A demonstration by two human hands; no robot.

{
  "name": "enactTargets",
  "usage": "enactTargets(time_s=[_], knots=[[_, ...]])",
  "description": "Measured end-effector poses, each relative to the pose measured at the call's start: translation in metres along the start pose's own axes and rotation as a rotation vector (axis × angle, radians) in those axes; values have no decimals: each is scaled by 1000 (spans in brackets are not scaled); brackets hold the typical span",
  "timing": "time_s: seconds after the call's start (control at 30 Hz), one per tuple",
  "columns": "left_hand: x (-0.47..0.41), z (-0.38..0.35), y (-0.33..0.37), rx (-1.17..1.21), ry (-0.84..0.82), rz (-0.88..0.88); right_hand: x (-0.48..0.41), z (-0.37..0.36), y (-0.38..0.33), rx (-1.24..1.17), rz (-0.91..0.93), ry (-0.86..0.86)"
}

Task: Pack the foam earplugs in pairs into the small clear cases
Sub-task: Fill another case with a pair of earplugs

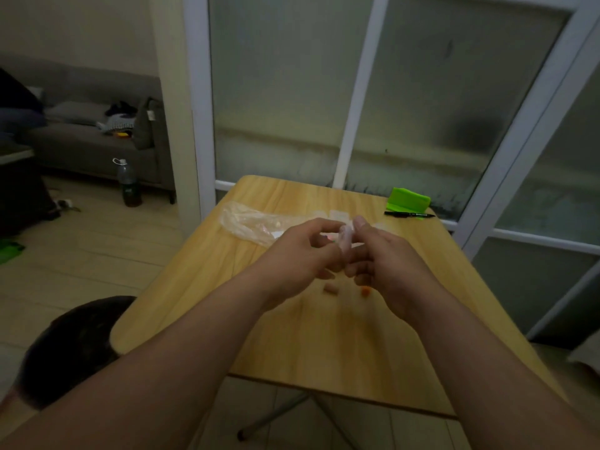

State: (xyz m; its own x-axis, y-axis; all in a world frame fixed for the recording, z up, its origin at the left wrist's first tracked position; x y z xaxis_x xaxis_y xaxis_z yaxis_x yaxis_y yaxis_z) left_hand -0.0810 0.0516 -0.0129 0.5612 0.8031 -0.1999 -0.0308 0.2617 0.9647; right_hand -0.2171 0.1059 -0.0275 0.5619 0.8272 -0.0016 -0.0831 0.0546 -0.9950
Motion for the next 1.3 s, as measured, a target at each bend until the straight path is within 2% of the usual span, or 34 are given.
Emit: enactTargets(time_s=[0.1,0.27,0.57,0.87,0.97,1.13,1.3], knots=[[3,5,-3,45,-3,35,-1,0,4,-16,-31,-1],[3,10,-11,109,-28,78,-3,-4,4,92,47,-17],[4,17,-21,84,-46,121,-3,-16,4,70,69,-30],[2,19,-18,-22,-46,43,4,-19,5,95,81,-120],[3,18,-20,34,-62,81,6,-16,-1,134,166,-106],[5,18,-30,299,-52,294,9,-18,-11,273,384,-86],[7,14,-33,357,-114,334,11,-24,-14,249,445,-96]])
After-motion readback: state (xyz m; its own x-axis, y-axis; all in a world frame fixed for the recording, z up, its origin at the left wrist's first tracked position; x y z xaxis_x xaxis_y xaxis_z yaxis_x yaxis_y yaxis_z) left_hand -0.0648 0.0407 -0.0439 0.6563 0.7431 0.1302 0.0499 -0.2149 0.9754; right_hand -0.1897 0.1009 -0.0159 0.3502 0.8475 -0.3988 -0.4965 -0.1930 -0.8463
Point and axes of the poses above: each hand's wrist, its own x-axis away from the middle knuckle, its own z-axis out of the back of the hand, y = z × x, the point moved 9 cm from there along -x, towards the middle knuckle, and after that the axes turned 10 degrees about y, right-handed, at the moved point
